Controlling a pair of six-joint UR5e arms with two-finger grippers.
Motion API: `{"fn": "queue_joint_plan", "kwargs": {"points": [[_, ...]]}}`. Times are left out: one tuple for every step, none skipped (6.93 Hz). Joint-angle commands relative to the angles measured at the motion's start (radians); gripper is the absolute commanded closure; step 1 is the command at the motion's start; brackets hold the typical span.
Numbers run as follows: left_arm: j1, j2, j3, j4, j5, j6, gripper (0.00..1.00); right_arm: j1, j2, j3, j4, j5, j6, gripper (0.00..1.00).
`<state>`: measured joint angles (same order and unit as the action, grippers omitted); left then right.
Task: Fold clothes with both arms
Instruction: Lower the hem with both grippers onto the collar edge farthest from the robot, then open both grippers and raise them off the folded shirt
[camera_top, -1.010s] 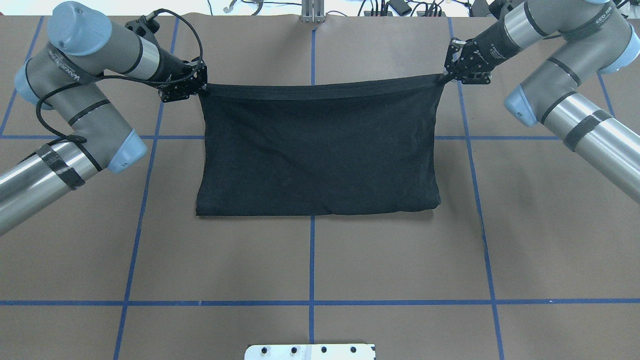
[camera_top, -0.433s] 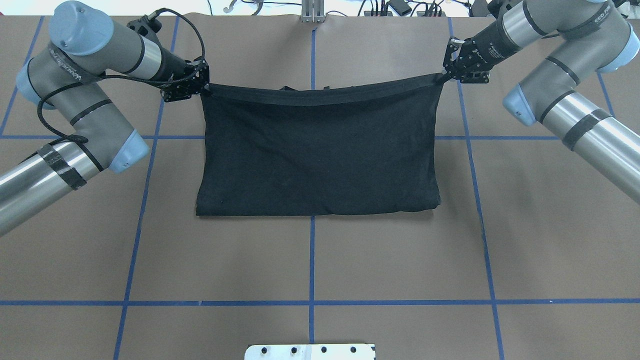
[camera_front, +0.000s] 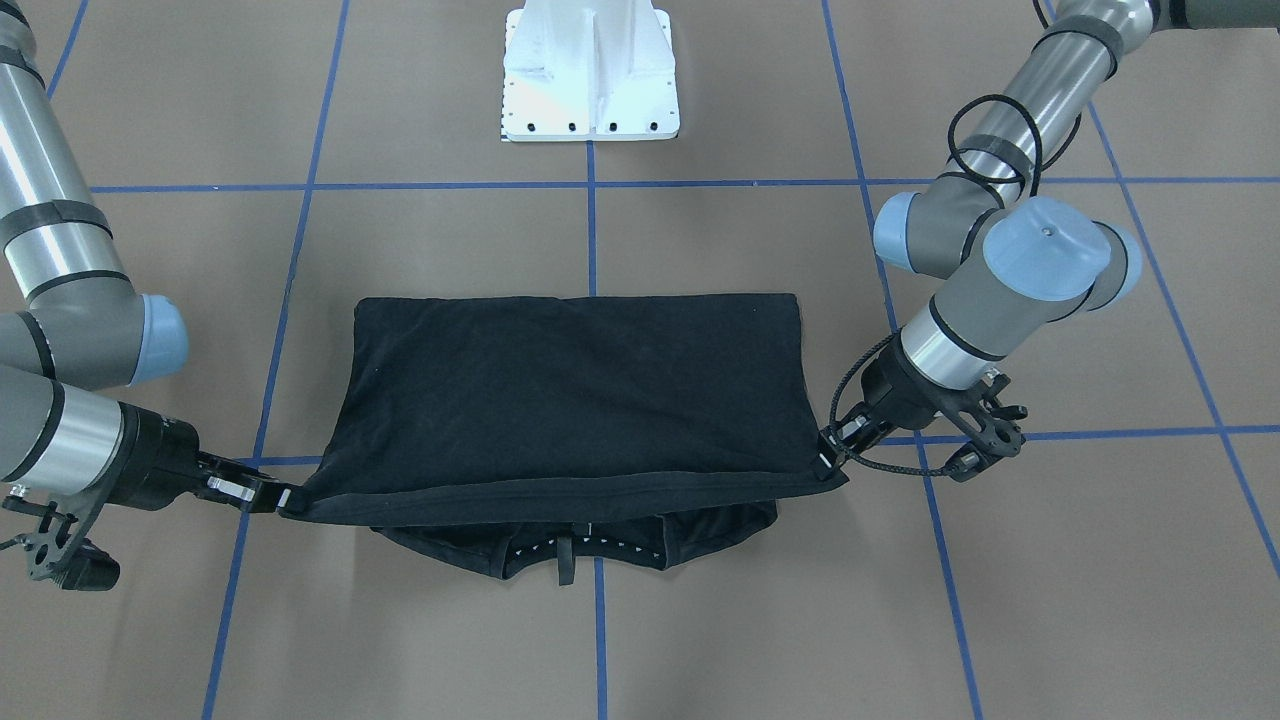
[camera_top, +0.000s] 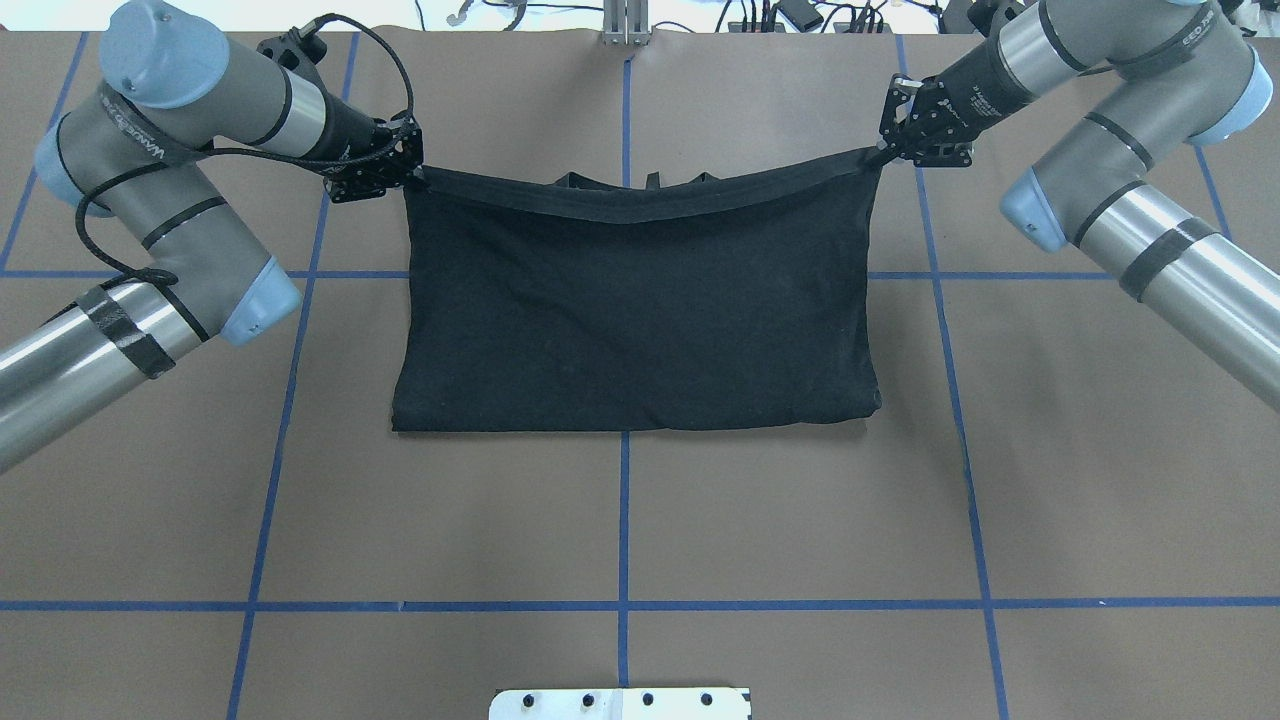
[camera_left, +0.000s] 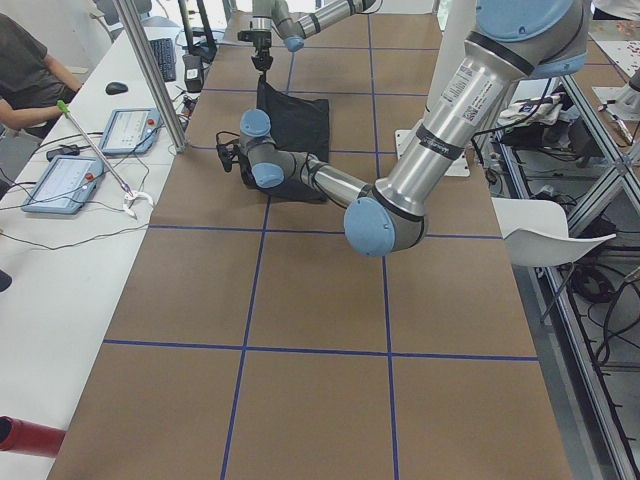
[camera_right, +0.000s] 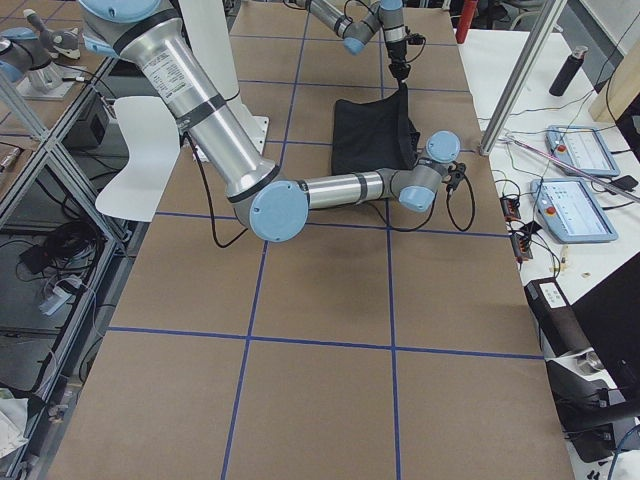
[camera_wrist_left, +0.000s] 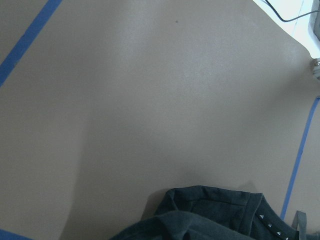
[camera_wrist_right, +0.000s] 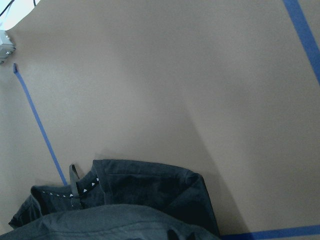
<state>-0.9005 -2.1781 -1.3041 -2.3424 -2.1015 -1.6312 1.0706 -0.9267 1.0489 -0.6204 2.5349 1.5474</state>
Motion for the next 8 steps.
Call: {"fn": "queue_joint_plan", "kwargs": {"points": [[-0.001, 0.001, -0.009, 0.000, 0.012, 0.001, 0.00, 0.000, -0.001, 0.002, -0.001, -0.004, 0.003, 0.01], [-0.005, 0.001, -0.014, 0.001, 0.014, 0.001, 0.00, 0.000, -0.004, -0.001, -0.002, -0.004, 0.005, 0.00], [-0.006, 0.001, -0.014, 0.003, 0.012, 0.002, 0.00, 0.003, -0.001, 0.000, -0.002, -0.002, 0.005, 0.00], [-0.006, 0.001, -0.014, 0.003, 0.012, 0.002, 0.00, 0.002, 0.000, 0.006, -0.001, -0.001, 0.016, 0.00], [-0.015, 0.001, -0.015, 0.005, 0.012, 0.002, 0.00, 0.002, -0.017, 0.041, -0.002, 0.004, 0.020, 0.00], [-0.020, 0.001, -0.026, 0.009, 0.011, 0.002, 0.00, -0.011, -0.047, 0.087, -0.007, 0.010, 0.036, 0.00], [-0.024, 0.003, -0.040, 0.012, 0.009, 0.002, 0.00, -0.033, -0.094, 0.158, -0.009, 0.013, 0.058, 0.00], [-0.029, 0.007, -0.058, 0.012, 0.009, 0.002, 0.00, -0.067, -0.134, 0.212, -0.009, 0.008, 0.113, 0.00]]}}
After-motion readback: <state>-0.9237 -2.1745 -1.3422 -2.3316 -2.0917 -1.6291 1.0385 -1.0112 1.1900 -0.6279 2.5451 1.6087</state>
